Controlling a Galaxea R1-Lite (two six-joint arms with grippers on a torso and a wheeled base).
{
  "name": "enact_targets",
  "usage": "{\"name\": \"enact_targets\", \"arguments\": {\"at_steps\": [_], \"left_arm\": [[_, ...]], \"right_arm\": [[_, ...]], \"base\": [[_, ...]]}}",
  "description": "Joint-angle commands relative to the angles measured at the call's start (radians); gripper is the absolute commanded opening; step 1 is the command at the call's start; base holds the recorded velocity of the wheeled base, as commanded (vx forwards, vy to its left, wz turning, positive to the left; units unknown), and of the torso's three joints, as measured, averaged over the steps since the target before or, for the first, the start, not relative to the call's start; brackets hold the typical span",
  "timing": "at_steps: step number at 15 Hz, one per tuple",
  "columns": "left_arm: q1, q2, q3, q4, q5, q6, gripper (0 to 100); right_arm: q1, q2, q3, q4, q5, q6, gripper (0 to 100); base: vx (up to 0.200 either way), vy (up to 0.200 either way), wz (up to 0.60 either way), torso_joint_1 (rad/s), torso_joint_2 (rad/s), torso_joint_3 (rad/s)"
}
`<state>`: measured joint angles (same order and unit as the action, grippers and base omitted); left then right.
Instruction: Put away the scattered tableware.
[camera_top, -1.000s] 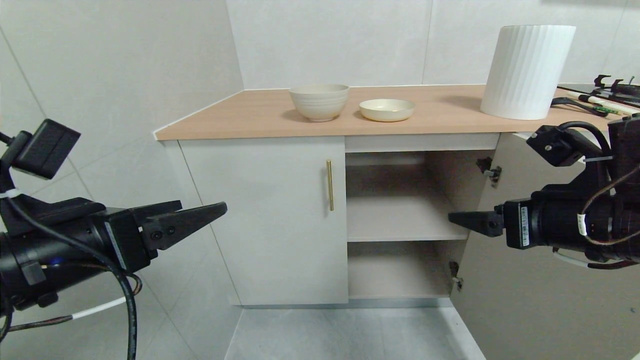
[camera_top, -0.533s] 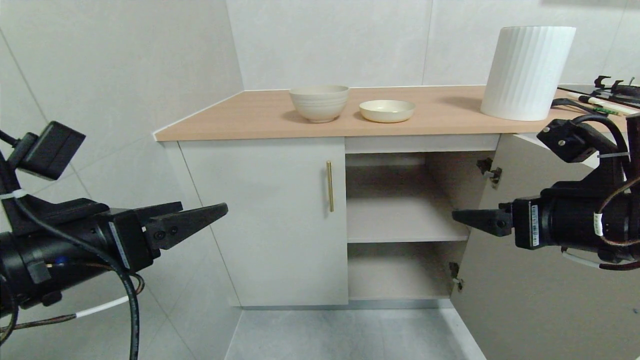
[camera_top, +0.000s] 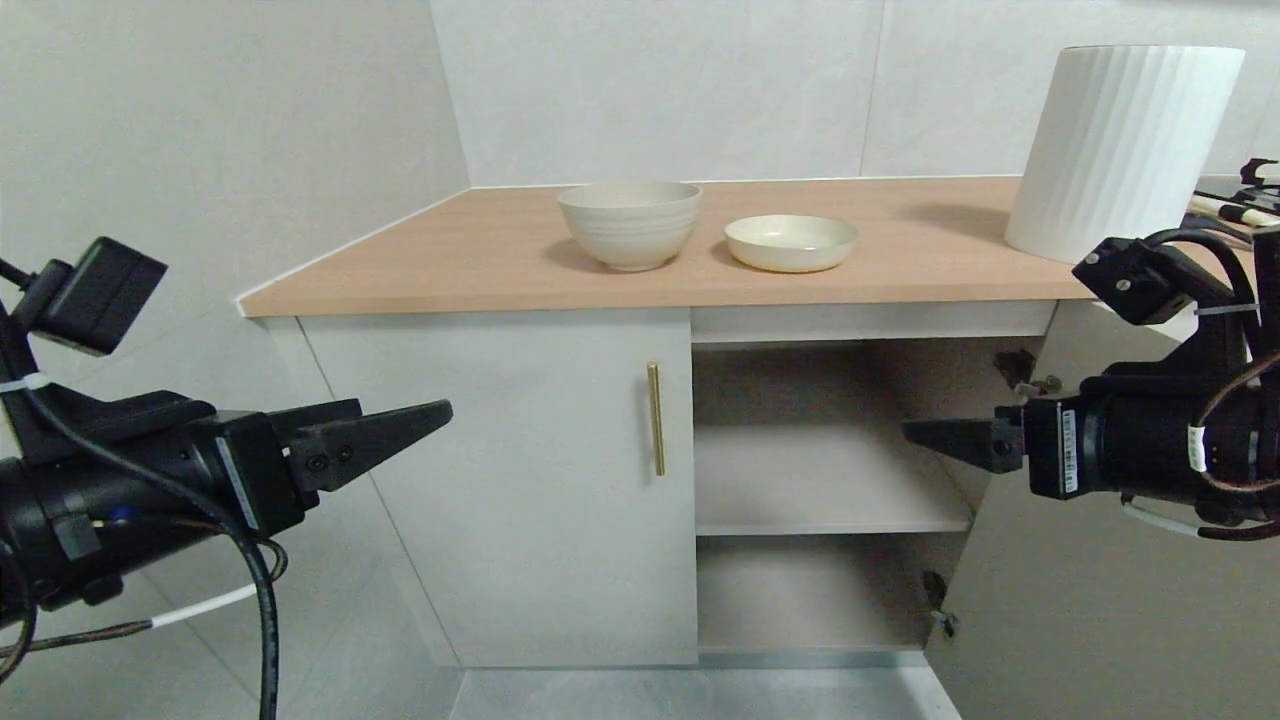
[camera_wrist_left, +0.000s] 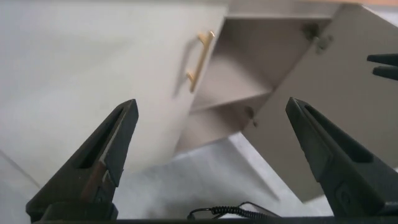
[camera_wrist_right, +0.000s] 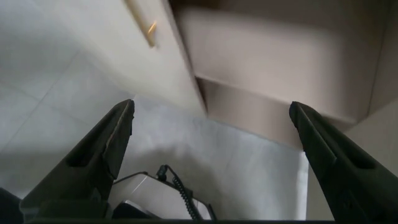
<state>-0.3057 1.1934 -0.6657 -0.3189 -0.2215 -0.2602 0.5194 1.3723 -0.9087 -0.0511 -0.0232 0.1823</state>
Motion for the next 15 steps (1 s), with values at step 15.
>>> {"name": "enact_targets", "arguments": {"at_steps": [15], "left_arm": [[0.000,-0.015,0.002,0.000,-0.001,-0.002,100]], "right_arm": [[-0.004,-0.064,0.042,-0.006,0.114,-0.020,100]], "base": [[0.147,0.000,0.00,0.001,0.00,0.001]]}}
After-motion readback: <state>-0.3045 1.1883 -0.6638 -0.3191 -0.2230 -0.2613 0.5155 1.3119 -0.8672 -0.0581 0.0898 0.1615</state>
